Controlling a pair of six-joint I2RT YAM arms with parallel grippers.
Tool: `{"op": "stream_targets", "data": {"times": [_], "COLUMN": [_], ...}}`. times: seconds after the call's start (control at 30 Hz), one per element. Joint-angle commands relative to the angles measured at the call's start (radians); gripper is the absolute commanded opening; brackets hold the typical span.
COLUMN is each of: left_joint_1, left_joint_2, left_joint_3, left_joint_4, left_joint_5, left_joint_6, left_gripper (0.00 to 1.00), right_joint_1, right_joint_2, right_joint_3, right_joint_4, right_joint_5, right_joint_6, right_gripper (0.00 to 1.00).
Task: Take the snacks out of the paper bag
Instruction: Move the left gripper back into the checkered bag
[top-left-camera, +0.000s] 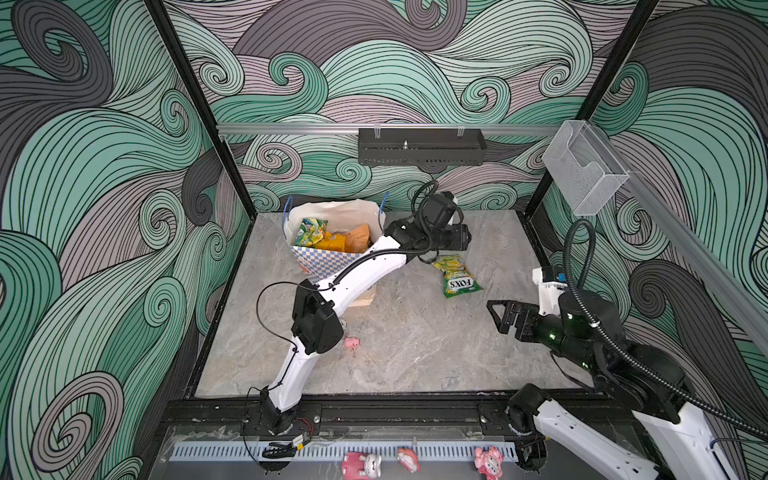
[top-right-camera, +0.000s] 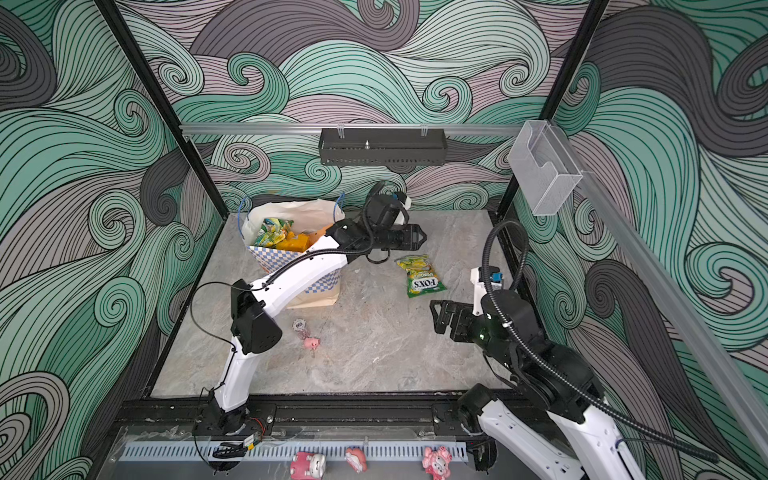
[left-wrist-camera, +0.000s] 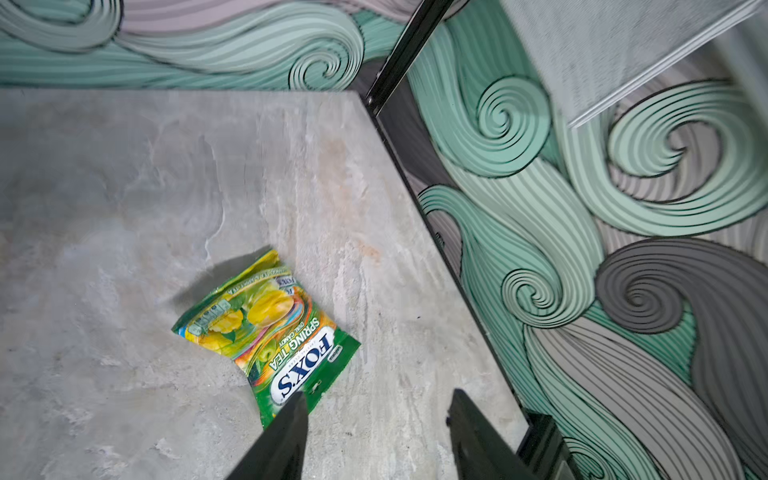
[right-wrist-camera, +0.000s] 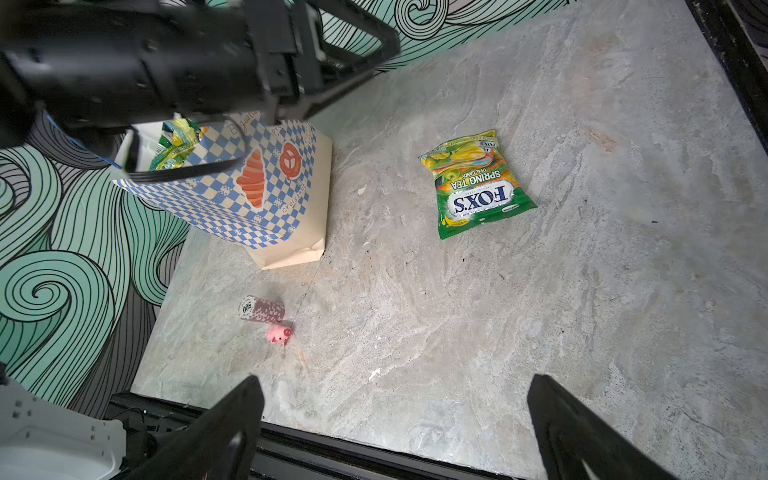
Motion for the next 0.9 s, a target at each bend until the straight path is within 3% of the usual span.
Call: {"op": "stream_targets", "data": {"times": [0.0, 0.2, 0.4, 0.5, 0.7, 0.87], "left_joint_1": [0.020, 0.119, 0.292, 0.376, 0.504, 0.561], "left_joint_2": [-0.068, -0.182, -0.302, -0.341, -0.334, -0.318], "left_joint_3": [0.077, 0.151, 0.109, 0.056, 0.031, -0.055], "left_joint_4": [-0.076, -0.188, -0.244, -0.275, -0.464, -0.532], "left_joint_5": [-0.084, -0.196, -0.275, -0.282, -0.346, -0.454], "left_joint_6": [0.083, 0.145, 0.202, 0.213, 0.259, 0.336], "left_gripper": [0.58, 0.58, 0.58, 0.58, 0.58, 0.58], "right_joint_1": [0.005, 0.006, 0.006, 0.005, 0.006, 0.008], "right_joint_2": [0.011, 0.052, 0.085, 0.110, 0.211, 0.277], "right_joint_3": [0.029, 0.055, 0.064, 0.074, 0.167, 0.235], "right_joint_4": [0.065, 0.127, 0.154, 0.194, 0.240, 0.270], "right_joint_5": [0.012, -0.039, -0.085, -0.183, -0.364, -0.411], "right_joint_6": [-0.016, -0.028, -0.051, -0.084, -0.089, -0.068], "right_gripper": [0.99, 0.99, 0.99, 0.99, 0.99, 0.99]}}
